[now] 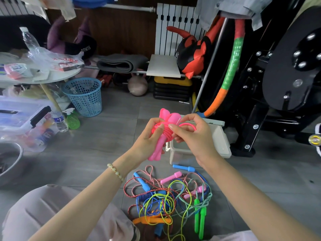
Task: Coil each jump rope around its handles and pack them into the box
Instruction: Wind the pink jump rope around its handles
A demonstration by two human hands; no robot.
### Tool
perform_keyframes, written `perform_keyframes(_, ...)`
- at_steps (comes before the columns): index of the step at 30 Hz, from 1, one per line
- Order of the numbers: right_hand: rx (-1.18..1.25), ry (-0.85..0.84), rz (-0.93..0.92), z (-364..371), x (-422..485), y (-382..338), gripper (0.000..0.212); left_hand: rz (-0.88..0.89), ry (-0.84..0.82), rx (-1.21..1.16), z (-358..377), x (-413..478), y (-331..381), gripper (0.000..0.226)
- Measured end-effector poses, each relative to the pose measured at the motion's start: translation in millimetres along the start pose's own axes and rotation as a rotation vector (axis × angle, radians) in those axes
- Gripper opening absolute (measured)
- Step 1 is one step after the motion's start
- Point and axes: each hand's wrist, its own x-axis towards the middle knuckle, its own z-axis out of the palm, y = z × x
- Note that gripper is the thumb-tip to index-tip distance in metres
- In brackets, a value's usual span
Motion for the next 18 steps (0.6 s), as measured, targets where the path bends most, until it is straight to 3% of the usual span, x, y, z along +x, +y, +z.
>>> perform_keyframes(7, -0.009, 0.117, -0.141, 7.6, 5.1, 1.1, 0.021, 0.073, -0.014, 0.015, 6.6, -5.0, 8.6, 0.02)
perform_keyframes(14, -0.2, 0.174, -0.169, 11.2, 8.6, 11.4, 0.02, -0.015, -0.077, -0.026, 2.3, -6.9, 12.7, 0.011)
perform_keyframes(18, -0.206, 0.116, -0.179, 7.6, 6.2, 11.9, 0.017, -0.016, -0.096, -0.005, 0.6, -6.5, 11.1, 0.01)
